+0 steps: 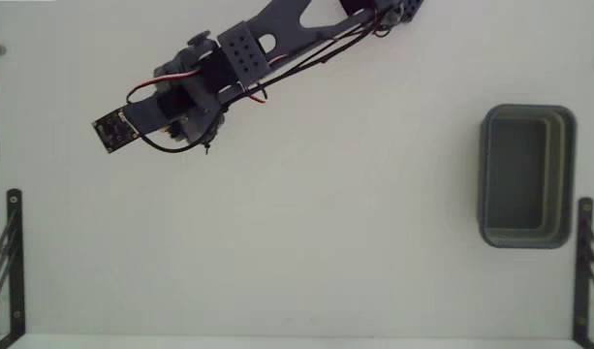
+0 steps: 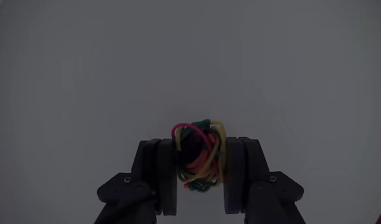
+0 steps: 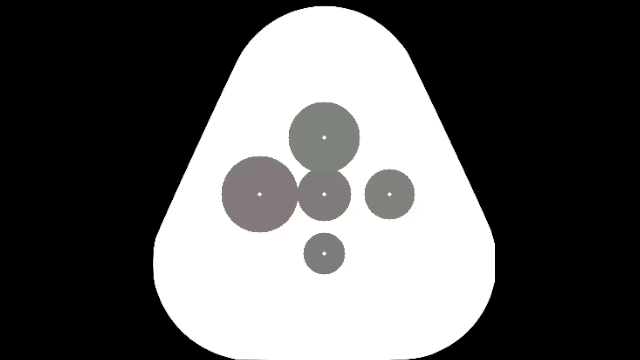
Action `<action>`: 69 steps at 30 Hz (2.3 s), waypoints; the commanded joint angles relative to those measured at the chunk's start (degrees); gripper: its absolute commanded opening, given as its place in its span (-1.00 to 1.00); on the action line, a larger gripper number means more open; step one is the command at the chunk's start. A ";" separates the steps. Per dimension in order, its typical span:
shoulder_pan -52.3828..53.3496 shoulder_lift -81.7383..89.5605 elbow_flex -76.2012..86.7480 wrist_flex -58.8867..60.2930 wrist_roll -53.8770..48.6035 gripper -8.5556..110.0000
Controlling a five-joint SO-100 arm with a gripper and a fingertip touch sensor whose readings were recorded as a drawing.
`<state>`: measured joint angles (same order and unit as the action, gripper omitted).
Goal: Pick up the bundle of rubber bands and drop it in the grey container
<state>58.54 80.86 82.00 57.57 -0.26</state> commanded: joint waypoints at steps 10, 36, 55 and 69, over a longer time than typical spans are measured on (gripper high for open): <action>1.24 1.66 -10.13 7.49 0.26 -0.13; 1.24 -3.94 -32.88 24.63 0.26 -0.13; 1.15 -8.05 -44.71 32.35 0.26 -0.13; -6.58 -6.43 -42.43 31.69 0.26 -0.13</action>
<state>53.53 70.84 40.08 88.86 -0.18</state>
